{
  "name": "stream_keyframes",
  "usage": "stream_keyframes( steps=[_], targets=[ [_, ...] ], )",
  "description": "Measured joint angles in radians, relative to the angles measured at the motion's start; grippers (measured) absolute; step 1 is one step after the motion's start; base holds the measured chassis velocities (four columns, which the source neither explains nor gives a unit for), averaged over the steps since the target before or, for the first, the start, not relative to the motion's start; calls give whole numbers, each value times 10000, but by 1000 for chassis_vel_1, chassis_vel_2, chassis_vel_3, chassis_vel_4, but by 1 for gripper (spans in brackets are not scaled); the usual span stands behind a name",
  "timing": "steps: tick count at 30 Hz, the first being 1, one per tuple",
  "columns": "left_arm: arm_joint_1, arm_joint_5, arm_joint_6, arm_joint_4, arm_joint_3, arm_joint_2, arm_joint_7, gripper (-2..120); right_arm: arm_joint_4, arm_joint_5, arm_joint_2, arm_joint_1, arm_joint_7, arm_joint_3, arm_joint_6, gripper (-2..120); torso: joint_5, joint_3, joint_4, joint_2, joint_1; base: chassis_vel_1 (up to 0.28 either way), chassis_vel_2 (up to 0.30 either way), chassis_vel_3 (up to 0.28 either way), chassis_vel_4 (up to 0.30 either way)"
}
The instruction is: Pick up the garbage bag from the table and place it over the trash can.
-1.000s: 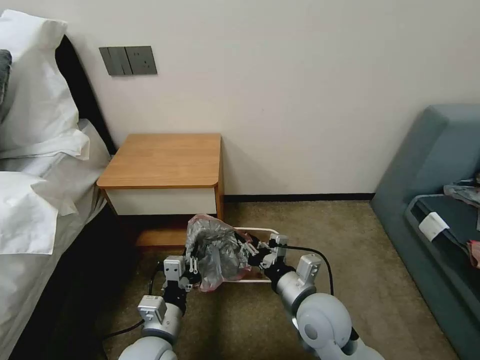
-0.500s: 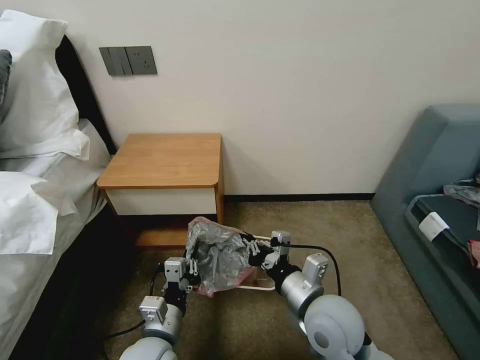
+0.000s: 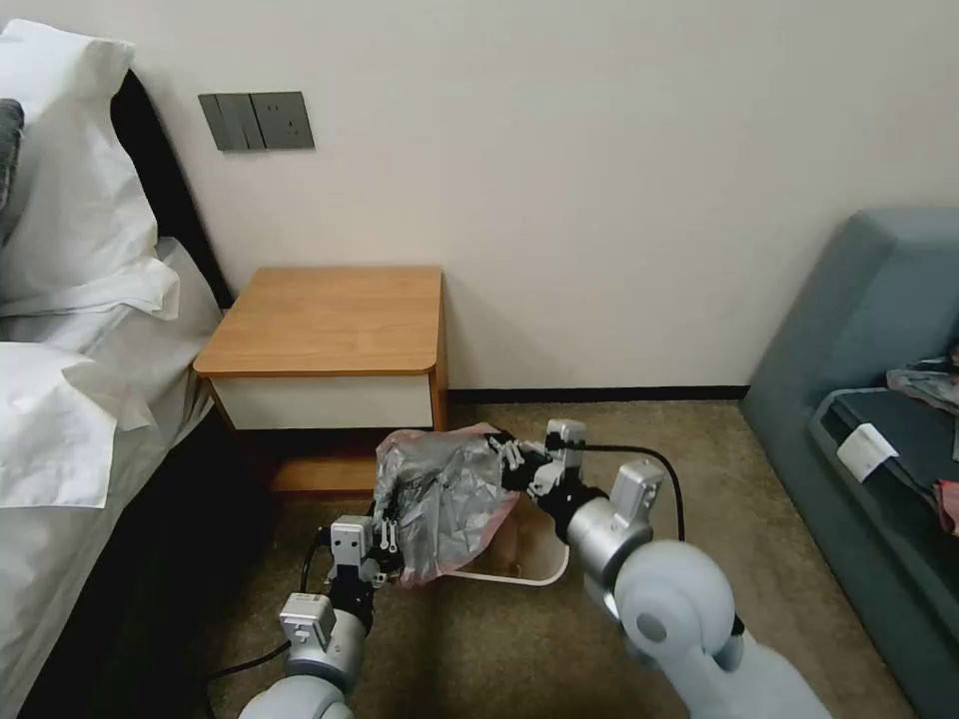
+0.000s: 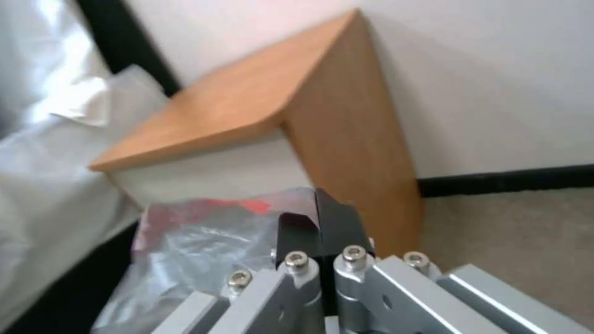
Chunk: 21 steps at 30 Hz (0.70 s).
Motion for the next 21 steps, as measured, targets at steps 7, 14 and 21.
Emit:
stream_keyframes(
  steps=[7, 14, 21],
  targets=[
    [-34, -330, -30, 76, -16, -2, 54, 5, -400, 229, -23, 401, 155, 257, -845, 0, 0, 0, 0, 0, 0, 0, 0, 0, 0],
    [-100, -1054, 150, 105, -82, -17, 42, 5, -420, 395, -201, 374, -150, 743, -1287, 22, 0, 0, 0, 0, 0, 0, 0, 0, 0],
    [-195, -1559, 316, 262, -196, -39, -14, 5, -357, 883, -391, -38, -437, 1608, -1347, 45, 0, 0, -1, 0, 0, 0, 0, 0, 0]
  ],
)
